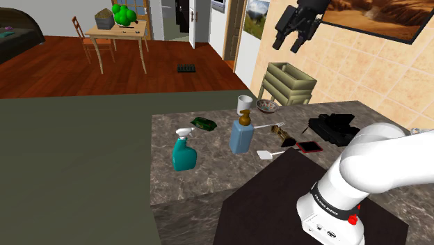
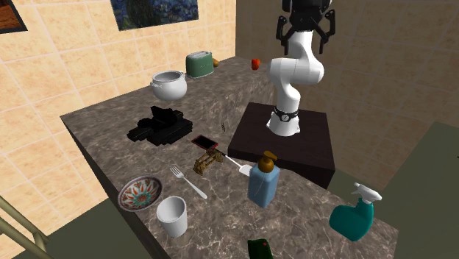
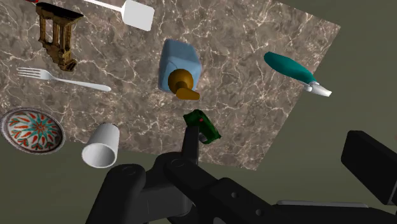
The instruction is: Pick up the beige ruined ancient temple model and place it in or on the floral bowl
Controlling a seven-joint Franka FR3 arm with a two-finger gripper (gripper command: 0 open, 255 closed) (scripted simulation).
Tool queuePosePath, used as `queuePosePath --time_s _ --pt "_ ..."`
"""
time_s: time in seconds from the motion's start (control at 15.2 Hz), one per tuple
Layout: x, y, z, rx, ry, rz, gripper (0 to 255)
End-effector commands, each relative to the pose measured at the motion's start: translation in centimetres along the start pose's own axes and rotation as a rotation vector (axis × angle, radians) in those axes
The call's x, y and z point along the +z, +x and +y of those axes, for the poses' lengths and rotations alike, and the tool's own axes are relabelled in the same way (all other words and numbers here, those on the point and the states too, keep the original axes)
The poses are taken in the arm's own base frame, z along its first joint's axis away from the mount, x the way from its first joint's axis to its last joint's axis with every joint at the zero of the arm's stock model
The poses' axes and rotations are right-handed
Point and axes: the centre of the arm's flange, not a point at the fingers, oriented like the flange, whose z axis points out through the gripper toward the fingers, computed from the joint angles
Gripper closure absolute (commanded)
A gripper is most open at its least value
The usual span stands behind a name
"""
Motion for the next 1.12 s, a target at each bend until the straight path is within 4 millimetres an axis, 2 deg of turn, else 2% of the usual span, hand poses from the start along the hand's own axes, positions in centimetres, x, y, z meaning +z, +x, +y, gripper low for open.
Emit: queuePosePath --time_s 0.0,1.06 --pt "0.0 0.0 0.0 0.000 0.000 0.000 0" --pt "15.8 0.8 13.4 0.088 -0.039 -0.009 0"
